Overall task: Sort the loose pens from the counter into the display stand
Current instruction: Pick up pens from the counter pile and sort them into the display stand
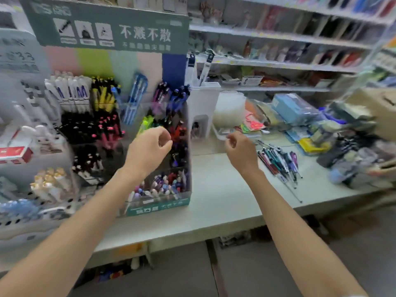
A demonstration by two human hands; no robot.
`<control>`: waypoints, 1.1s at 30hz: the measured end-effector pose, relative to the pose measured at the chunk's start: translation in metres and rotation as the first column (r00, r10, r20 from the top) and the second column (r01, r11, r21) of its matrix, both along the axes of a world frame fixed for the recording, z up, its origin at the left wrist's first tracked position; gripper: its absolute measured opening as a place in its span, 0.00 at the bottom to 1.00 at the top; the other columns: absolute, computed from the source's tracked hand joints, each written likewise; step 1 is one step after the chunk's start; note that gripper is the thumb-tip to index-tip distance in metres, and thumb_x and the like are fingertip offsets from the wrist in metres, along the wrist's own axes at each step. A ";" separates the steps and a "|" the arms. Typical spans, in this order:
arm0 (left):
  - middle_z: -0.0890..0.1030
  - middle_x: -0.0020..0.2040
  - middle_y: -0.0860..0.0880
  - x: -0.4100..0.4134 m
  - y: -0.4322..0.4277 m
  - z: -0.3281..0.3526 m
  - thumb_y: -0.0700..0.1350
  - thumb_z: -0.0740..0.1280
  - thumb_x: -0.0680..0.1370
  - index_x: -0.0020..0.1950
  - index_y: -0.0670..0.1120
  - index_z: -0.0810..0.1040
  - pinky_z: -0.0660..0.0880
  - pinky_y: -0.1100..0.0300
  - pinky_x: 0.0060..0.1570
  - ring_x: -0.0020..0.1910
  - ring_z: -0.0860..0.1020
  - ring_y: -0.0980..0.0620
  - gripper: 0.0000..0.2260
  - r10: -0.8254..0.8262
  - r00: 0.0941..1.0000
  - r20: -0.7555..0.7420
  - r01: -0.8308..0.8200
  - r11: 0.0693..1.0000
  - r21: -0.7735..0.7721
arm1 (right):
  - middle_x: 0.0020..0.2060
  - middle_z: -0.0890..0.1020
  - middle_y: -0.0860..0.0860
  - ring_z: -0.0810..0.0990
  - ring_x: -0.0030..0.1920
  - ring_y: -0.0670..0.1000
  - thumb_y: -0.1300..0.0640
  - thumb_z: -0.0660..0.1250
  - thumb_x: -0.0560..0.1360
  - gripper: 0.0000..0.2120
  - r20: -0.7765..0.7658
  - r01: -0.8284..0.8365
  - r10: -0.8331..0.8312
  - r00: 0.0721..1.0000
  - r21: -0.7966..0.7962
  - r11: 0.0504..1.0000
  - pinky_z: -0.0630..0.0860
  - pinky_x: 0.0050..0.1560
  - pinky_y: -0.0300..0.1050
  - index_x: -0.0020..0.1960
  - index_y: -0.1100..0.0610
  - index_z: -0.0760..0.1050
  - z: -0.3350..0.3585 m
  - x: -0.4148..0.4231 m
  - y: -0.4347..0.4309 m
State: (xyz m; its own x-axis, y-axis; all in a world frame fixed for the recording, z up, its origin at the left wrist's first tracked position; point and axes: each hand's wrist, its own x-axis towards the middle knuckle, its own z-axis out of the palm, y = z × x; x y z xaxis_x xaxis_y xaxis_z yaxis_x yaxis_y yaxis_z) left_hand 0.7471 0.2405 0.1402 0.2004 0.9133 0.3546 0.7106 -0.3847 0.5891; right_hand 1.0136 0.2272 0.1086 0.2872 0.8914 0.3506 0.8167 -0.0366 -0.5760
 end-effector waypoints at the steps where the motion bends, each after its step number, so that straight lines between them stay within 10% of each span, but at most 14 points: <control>1: 0.80 0.42 0.52 0.034 -0.002 -0.003 0.46 0.68 0.77 0.47 0.49 0.78 0.76 0.53 0.44 0.42 0.78 0.49 0.02 -0.040 0.999 -0.023 0.040 0.999 -0.002 | 0.45 0.80 0.53 0.78 0.47 0.56 0.61 0.64 0.76 0.06 0.016 0.038 -0.037 0.999 -0.073 0.997 0.70 0.42 0.46 0.51 0.59 0.78 -0.011 0.031 -0.010; 9: 0.81 0.51 0.50 0.265 -0.015 -0.098 0.49 0.66 0.77 0.55 0.49 0.79 0.76 0.52 0.49 0.50 0.78 0.47 0.08 -0.182 0.967 -0.178 0.108 0.927 -0.359 | 0.62 0.76 0.54 0.72 0.64 0.58 0.47 0.65 0.78 0.20 0.309 0.171 -0.010 0.951 -0.497 0.851 0.70 0.60 0.54 0.67 0.53 0.73 -0.081 0.238 -0.078; 20: 0.78 0.61 0.46 0.384 0.015 -0.185 0.49 0.65 0.80 0.65 0.45 0.75 0.70 0.56 0.50 0.58 0.77 0.46 0.15 -0.068 0.983 -0.172 -0.038 0.835 -0.549 | 0.63 0.77 0.53 0.76 0.61 0.54 0.53 0.66 0.79 0.21 -0.075 -0.048 0.005 0.997 -0.586 0.809 0.73 0.60 0.46 0.70 0.55 0.71 -0.140 0.348 -0.070; 25: 0.73 0.66 0.40 0.417 0.042 -0.225 0.50 0.65 0.79 0.71 0.42 0.70 0.73 0.50 0.55 0.61 0.76 0.41 0.22 0.088 0.987 -0.137 -0.152 0.795 -0.587 | 0.58 0.80 0.56 0.79 0.55 0.56 0.58 0.65 0.78 0.19 -0.025 -0.109 0.121 0.992 -0.650 0.752 0.76 0.53 0.47 0.69 0.57 0.71 -0.175 0.354 -0.039; 33: 0.75 0.55 0.37 0.451 0.066 -0.247 0.45 0.65 0.78 0.55 0.39 0.74 0.70 0.49 0.52 0.56 0.73 0.37 0.11 0.270 0.961 -0.058 -0.251 0.762 -0.597 | 0.40 0.79 0.54 0.77 0.40 0.54 0.62 0.66 0.75 0.05 -0.219 -0.205 0.112 0.969 -0.467 0.860 0.74 0.43 0.49 0.50 0.60 0.76 -0.164 0.361 -0.001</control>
State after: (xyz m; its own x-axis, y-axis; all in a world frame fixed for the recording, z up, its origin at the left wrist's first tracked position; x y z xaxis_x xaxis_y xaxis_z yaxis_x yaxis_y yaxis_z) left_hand 1.1978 0.3064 -0.1068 -0.0776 0.9588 -0.2733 0.7104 0.2455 0.6595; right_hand 1.3745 0.2260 -0.0549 0.1435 0.9733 -0.1792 0.7206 -0.2269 -0.6552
